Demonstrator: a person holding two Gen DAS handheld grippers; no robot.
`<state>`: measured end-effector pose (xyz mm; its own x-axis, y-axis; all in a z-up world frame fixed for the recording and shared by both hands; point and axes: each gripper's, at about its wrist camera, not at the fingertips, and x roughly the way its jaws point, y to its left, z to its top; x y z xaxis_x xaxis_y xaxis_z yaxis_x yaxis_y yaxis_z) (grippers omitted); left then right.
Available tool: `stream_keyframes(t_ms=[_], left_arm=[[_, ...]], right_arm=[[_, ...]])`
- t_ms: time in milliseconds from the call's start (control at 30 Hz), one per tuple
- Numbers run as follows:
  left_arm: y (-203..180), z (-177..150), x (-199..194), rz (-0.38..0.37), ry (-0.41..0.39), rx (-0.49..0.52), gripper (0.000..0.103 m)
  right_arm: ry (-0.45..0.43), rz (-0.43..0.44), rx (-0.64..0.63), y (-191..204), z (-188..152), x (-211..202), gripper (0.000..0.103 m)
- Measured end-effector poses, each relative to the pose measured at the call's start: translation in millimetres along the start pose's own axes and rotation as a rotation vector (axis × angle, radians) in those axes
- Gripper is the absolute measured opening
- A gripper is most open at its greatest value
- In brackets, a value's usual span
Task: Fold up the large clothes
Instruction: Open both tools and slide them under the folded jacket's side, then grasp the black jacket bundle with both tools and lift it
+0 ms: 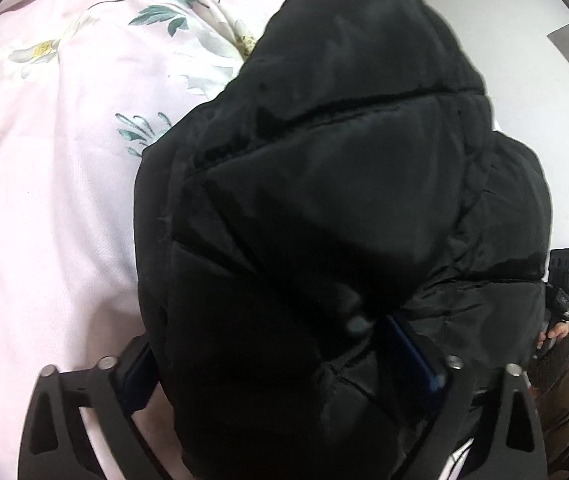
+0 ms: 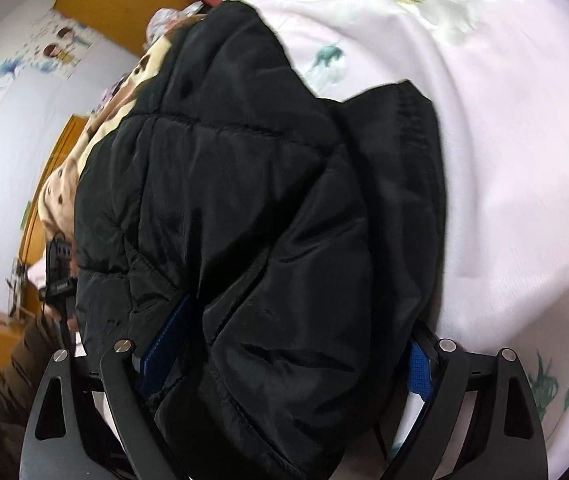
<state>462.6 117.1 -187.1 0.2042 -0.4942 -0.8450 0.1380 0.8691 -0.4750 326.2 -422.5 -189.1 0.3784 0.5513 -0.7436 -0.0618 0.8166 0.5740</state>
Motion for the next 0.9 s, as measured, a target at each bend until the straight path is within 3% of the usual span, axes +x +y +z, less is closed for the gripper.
stream_keyframes(t_ms=[67,233,367,500,600,667,900], left_arm=[[-9,1,-1,-0.030,0.001,-0.001,0.082],[-6,4,7,-0.049,0.007,-0.024,0.083],[-2,0,18,-0.083,0.032,-0.054,0.090],[0,2,20,-0.107,0.055,-0.080,0.088],[-1,0,10,-0.126,0.051,-0.088,0.077],[-2,-4,4,-0.149,0.039,-0.097,0.064],[-1,-12,-5,-0.154,0.003,-0.118,0.053]], right_arm=[[-0.002,0.010,-0.009,3,-3,-3,0.087],[-0.002,0.008,-0.017,3,-2,2,0.083],[0.007,-0.001,0.001,-1,1,4,0.083],[0.009,-0.004,0.005,-2,4,3,0.083],[-0.003,0.008,0.002,-2,3,-1,0.075],[-0.017,0.016,-0.014,2,1,-4,0.068],[-0.025,-0.002,-0.027,7,-1,-2,0.065]])
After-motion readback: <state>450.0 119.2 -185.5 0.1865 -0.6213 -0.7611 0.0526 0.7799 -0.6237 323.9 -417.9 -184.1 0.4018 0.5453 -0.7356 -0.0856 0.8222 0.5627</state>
